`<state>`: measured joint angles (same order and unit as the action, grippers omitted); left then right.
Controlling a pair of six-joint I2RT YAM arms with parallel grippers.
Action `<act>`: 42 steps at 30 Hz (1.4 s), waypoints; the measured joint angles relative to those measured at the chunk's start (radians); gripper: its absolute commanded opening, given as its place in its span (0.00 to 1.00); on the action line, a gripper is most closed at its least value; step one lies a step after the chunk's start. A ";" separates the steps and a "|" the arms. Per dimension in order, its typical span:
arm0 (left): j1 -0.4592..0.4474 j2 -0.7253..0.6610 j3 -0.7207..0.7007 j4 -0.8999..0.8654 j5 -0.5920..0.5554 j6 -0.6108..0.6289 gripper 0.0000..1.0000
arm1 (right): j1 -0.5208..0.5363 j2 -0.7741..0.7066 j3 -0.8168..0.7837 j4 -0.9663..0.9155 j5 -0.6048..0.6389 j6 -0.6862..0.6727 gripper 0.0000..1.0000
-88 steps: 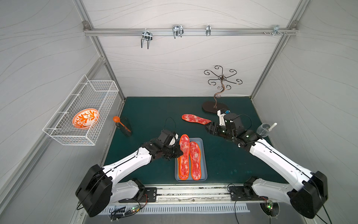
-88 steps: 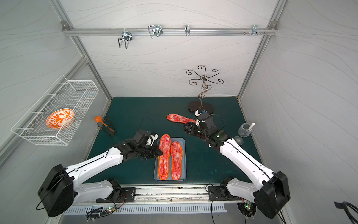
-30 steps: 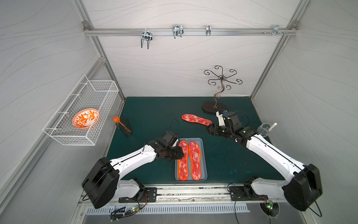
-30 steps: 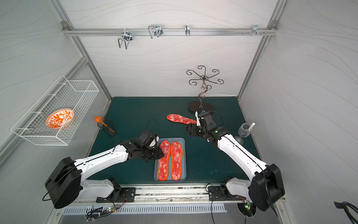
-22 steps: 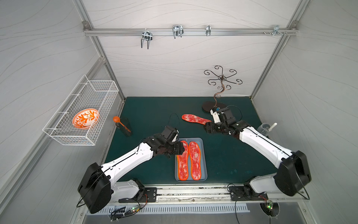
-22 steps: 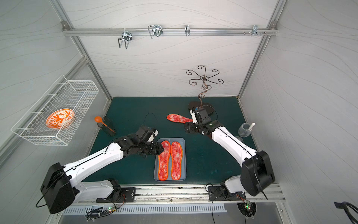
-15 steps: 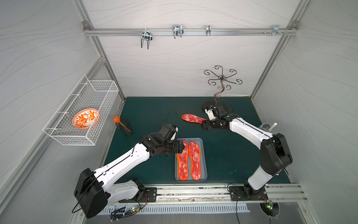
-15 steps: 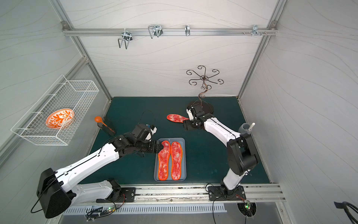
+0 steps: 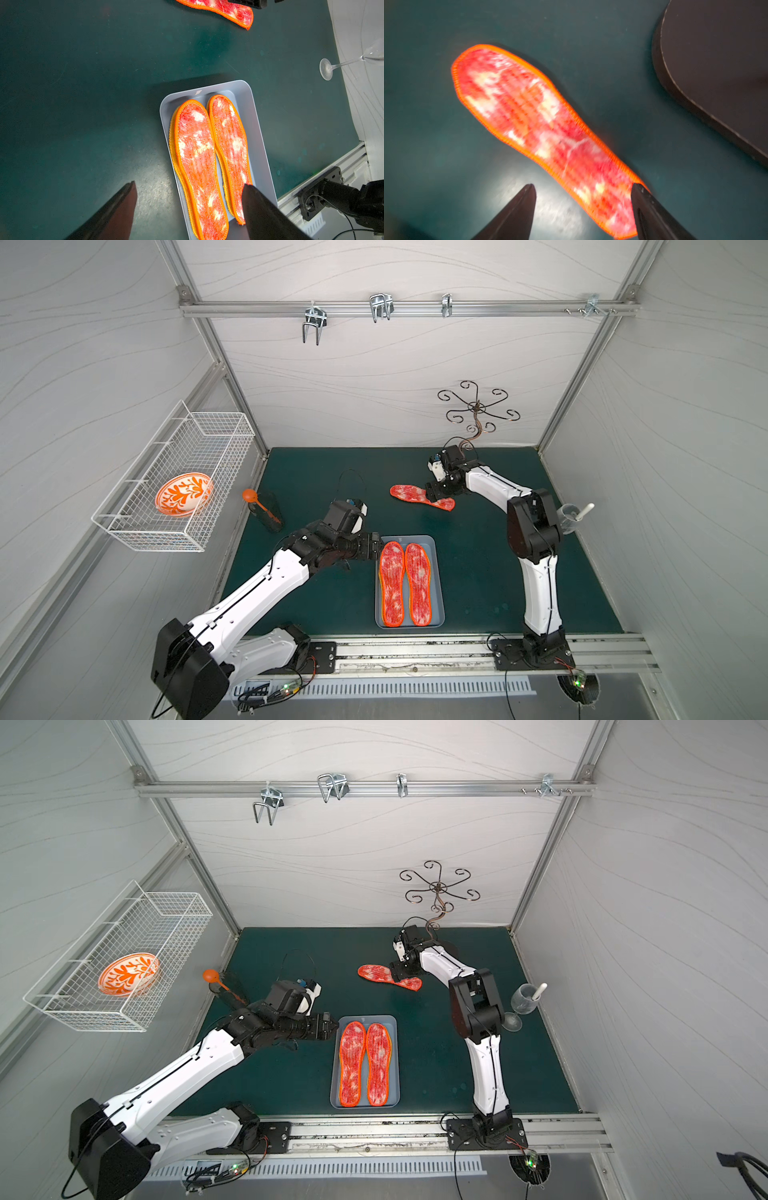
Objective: Put the insoles into the storage box
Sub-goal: Pick up the insole from the center of the board.
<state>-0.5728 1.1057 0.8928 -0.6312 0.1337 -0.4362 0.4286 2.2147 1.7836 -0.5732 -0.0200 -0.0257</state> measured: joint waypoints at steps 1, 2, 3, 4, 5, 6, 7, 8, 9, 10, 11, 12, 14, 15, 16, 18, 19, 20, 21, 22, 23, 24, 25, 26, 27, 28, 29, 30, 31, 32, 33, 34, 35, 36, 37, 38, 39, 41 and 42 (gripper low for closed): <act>0.005 0.000 -0.003 0.000 0.005 0.002 0.85 | -0.004 0.023 0.025 -0.010 0.000 -0.006 0.74; 0.010 0.000 -0.005 0.000 0.009 0.003 0.85 | -0.007 0.042 0.047 -0.020 -0.001 -0.011 0.74; 0.012 0.000 -0.007 0.000 0.014 0.005 0.85 | -0.011 0.060 0.069 -0.032 -0.003 -0.016 0.74; 0.016 0.001 -0.007 0.000 0.018 0.007 0.85 | -0.013 0.079 0.092 -0.042 -0.005 -0.023 0.74; 0.018 0.002 -0.007 0.000 0.021 0.009 0.85 | -0.015 0.093 0.108 -0.048 -0.006 -0.029 0.74; 0.020 0.002 -0.007 0.000 0.025 0.011 0.85 | -0.017 0.111 0.130 -0.060 -0.007 -0.034 0.73; 0.021 0.003 -0.007 0.000 0.027 0.014 0.85 | -0.019 0.126 0.148 -0.070 -0.007 -0.036 0.72; 0.022 0.005 -0.007 0.000 0.031 0.016 0.85 | -0.021 0.144 0.173 -0.082 -0.009 -0.039 0.71; 0.023 0.007 -0.007 0.000 0.034 0.018 0.85 | -0.022 0.162 0.196 -0.093 -0.014 -0.043 0.71; 0.023 0.010 -0.007 0.000 0.037 0.018 0.85 | -0.023 0.175 0.213 -0.101 -0.020 -0.046 0.71; 0.023 0.012 -0.007 0.000 0.039 0.019 0.85 | -0.023 0.187 0.231 -0.112 -0.024 -0.048 0.70; 0.024 0.014 -0.008 0.000 0.042 0.020 0.85 | -0.023 0.197 0.251 -0.126 -0.031 -0.048 0.70; 0.026 0.016 -0.009 0.000 0.046 0.022 0.85 | -0.023 0.217 0.286 -0.147 -0.044 -0.046 0.68; 0.027 0.016 -0.010 0.000 0.048 0.023 0.85 | -0.024 0.224 0.301 -0.156 -0.049 -0.044 0.66; 0.027 0.018 -0.011 0.000 0.050 0.023 0.85 | -0.025 0.229 0.309 -0.162 -0.053 -0.043 0.65; 0.029 0.023 -0.011 0.000 0.055 0.026 0.85 | -0.026 0.238 0.327 -0.179 -0.062 -0.035 0.63; 0.029 0.026 -0.011 0.000 0.058 0.027 0.85 | -0.026 0.241 0.333 -0.184 -0.063 -0.031 0.60; 0.029 0.029 -0.012 0.000 0.060 0.030 0.85 | -0.026 0.246 0.341 -0.190 -0.064 -0.026 0.58; 0.029 0.032 -0.012 0.000 0.062 0.033 0.85 | -0.027 0.249 0.347 -0.195 -0.066 -0.021 0.55; 0.030 0.035 -0.012 0.000 0.063 0.035 0.85 | -0.028 0.252 0.351 -0.198 -0.067 -0.016 0.54; 0.030 0.038 -0.012 0.000 0.065 0.037 0.85 | -0.028 0.253 0.352 -0.199 -0.066 -0.011 0.51; 0.030 0.040 -0.013 0.000 0.065 0.039 0.85 | -0.028 0.253 0.350 -0.198 -0.066 -0.008 0.49; 0.030 0.041 -0.013 -0.001 0.066 0.040 0.84 | -0.028 0.253 0.345 -0.194 -0.063 -0.004 0.47; 0.030 0.041 -0.014 -0.001 0.066 0.040 0.84 | -0.028 0.248 0.334 -0.185 -0.061 -0.001 0.43; 0.030 0.041 -0.015 0.000 0.066 0.040 0.84 | -0.026 0.242 0.319 -0.175 -0.055 0.002 0.40; 0.030 0.041 -0.018 0.000 0.069 0.040 0.84 | -0.024 0.232 0.298 -0.160 -0.049 0.004 0.37; 0.030 0.041 -0.021 0.000 0.069 0.040 0.84 | -0.021 0.222 0.276 -0.142 -0.043 0.007 0.35; 0.030 0.041 -0.026 0.000 0.070 0.040 0.84 | -0.018 0.213 0.259 -0.131 -0.039 0.011 0.32; 0.030 0.041 -0.030 -0.001 0.072 0.040 0.84 | -0.013 0.204 0.241 -0.117 -0.033 0.013 0.27; 0.030 0.041 -0.034 -0.001 0.073 0.040 0.84 | -0.009 0.196 0.224 -0.103 -0.029 0.015 0.20; 0.030 0.041 -0.037 -0.001 0.075 0.040 0.84 | -0.005 0.188 0.209 -0.091 -0.027 0.018 0.12; 0.030 0.041 -0.037 -0.003 0.076 0.040 0.84 | 0.000 0.181 0.196 -0.079 -0.026 0.021 0.06; 0.030 0.042 -0.037 -0.004 0.078 0.040 0.84 | 0.006 0.174 0.183 -0.068 -0.023 0.025 0.03; 0.030 0.042 -0.037 -0.004 0.080 0.040 0.84 | 0.010 0.166 0.170 -0.059 -0.018 0.026 0.00; 0.030 0.042 -0.037 -0.003 0.080 0.040 0.84 | 0.012 0.158 0.159 -0.052 -0.014 0.030 0.00; 0.030 0.042 -0.037 -0.003 0.082 0.040 0.84 | 0.014 0.151 0.147 -0.047 -0.014 0.029 0.00; 0.030 0.042 -0.037 -0.003 0.084 0.039 0.84 | 0.017 0.141 0.131 -0.041 -0.014 0.029 0.00; 0.030 0.042 -0.037 0.002 0.087 0.036 0.84 | 0.020 0.113 0.092 -0.030 -0.015 0.029 0.00; 0.030 0.042 -0.037 0.004 0.089 0.032 0.83 | 0.020 0.093 0.065 -0.029 -0.016 0.031 0.00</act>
<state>-0.5430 1.1477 0.8555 -0.6270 0.2226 -0.4038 0.4488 2.3074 1.8484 -0.6022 -0.0364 0.0051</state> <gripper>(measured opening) 0.837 0.113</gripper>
